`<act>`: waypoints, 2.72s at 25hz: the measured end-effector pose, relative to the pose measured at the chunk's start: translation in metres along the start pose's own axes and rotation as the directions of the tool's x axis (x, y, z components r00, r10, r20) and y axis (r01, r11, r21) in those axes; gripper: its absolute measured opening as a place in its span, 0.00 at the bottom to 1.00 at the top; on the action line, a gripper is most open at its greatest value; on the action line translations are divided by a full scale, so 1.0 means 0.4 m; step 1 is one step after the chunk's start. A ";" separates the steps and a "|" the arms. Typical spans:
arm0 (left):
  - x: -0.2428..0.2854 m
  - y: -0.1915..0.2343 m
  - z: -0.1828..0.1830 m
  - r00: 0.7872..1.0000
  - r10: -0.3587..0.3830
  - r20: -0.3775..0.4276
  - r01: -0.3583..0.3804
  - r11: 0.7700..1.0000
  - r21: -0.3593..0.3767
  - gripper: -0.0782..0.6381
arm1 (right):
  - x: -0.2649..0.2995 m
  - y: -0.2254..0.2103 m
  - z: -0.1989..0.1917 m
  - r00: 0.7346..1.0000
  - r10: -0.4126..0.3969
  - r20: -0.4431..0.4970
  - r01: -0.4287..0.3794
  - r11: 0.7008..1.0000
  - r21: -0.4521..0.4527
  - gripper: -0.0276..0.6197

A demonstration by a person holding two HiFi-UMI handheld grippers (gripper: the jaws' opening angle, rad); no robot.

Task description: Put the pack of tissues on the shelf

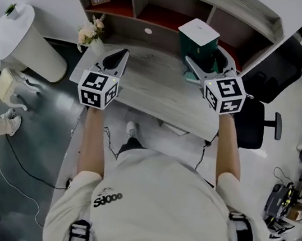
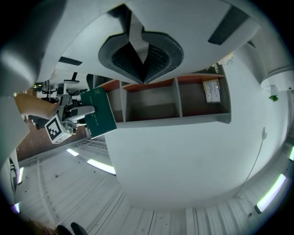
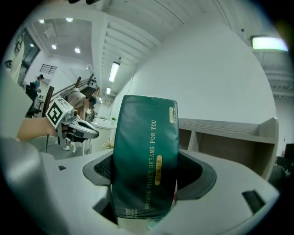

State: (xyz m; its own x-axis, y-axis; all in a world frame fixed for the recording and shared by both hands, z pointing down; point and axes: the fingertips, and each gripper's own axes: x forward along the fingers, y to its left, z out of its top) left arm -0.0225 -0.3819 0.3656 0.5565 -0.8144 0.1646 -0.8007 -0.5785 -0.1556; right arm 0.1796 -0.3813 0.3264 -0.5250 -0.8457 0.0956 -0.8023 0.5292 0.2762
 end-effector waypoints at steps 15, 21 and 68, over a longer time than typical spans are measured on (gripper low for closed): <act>0.176 0.423 -0.070 0.999 -0.035 0.012 0.036 0.998 -0.056 0.13 | 0.510 -0.037 -0.051 0.948 -0.202 -0.246 0.059 0.871 -0.488 0.61; 0.214 0.527 -0.121 0.998 -0.060 0.016 0.061 0.995 -0.078 0.13 | 0.657 -0.053 -0.100 0.878 -0.347 -0.331 -0.008 0.679 -0.734 0.61; 0.307 0.526 -0.243 0.963 -0.268 -0.034 0.261 0.955 -0.143 0.13 | 0.909 -0.033 -0.139 0.908 -0.304 -0.287 0.036 0.741 -0.670 0.44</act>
State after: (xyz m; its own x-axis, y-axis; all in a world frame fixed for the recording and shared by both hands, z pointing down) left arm -0.1443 -0.5992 0.4476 0.7430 -0.6273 0.2334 -0.6510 -0.7584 0.0340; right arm 0.0151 -0.6998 0.4106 -0.1515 -0.9488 0.2773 -0.4233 0.3158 0.8492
